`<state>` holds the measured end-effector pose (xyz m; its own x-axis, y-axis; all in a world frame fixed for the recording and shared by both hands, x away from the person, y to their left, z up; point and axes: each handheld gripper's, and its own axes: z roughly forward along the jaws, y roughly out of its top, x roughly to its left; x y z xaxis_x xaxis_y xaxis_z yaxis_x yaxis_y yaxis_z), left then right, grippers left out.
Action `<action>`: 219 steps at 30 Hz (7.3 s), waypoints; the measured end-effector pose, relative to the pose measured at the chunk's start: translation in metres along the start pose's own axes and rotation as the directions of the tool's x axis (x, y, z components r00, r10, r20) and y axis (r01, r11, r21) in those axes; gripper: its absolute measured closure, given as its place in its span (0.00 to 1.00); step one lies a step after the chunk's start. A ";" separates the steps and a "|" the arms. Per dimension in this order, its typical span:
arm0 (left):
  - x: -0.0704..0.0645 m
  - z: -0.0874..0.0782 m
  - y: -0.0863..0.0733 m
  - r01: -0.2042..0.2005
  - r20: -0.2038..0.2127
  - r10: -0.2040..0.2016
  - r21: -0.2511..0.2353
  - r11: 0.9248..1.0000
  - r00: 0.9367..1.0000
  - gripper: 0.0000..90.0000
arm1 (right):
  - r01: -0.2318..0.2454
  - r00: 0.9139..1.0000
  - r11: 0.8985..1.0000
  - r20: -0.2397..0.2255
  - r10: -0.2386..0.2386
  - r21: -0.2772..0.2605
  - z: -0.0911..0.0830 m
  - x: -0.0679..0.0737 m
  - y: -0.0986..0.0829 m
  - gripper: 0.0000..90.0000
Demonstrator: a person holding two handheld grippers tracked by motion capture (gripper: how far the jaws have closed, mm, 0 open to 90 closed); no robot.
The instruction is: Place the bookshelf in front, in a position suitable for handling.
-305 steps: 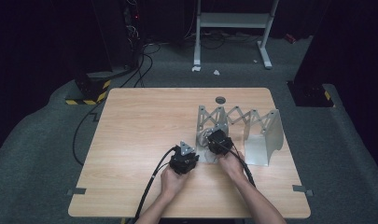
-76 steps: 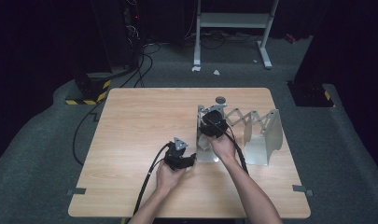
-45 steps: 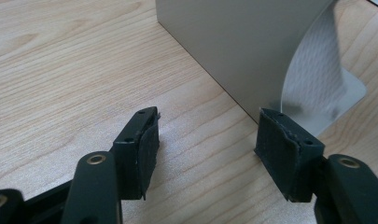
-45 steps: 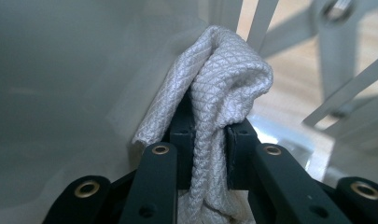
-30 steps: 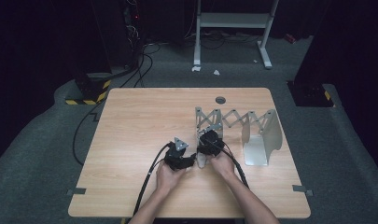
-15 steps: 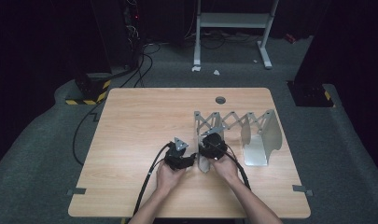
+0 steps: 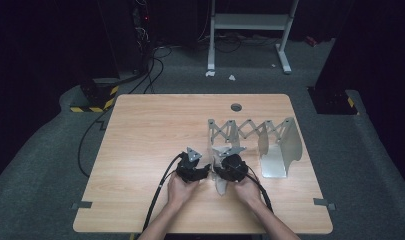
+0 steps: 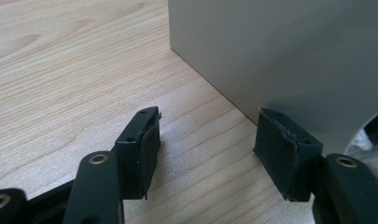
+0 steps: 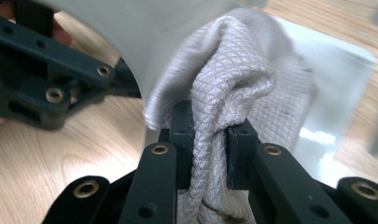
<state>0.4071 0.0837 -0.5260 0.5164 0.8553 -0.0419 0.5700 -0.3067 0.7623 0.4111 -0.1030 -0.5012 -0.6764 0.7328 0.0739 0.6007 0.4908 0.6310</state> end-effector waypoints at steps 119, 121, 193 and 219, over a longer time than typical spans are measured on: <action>-0.002 0.000 0.000 -0.008 -0.030 0.008 0.001 1.000 1.000 0.47 | -0.287 0.922 0.952 0.237 0.306 -0.109 -0.120 -0.169 -0.107 0.84; -0.002 0.000 0.000 -0.008 -0.030 0.008 0.001 1.000 1.000 0.47 | -0.271 0.926 0.954 0.235 0.295 -0.131 -0.125 -0.167 -0.101 0.84; -0.002 0.000 0.000 -0.014 -0.029 0.014 0.001 1.000 0.999 0.47 | -0.185 0.918 0.929 0.281 0.280 -0.321 -0.178 -0.122 -0.043 0.83; -0.002 0.000 0.000 -0.015 -0.027 0.015 0.001 1.000 1.000 0.47 | -0.165 0.925 0.948 0.290 0.245 -0.273 -0.165 -0.171 -0.002 0.84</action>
<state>0.4059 0.0815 -0.5261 0.5070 0.8619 -0.0131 0.5633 -0.3198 0.7619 0.4556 -0.3073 -0.3877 -0.3547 0.9350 -0.0011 0.5646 0.2151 0.7969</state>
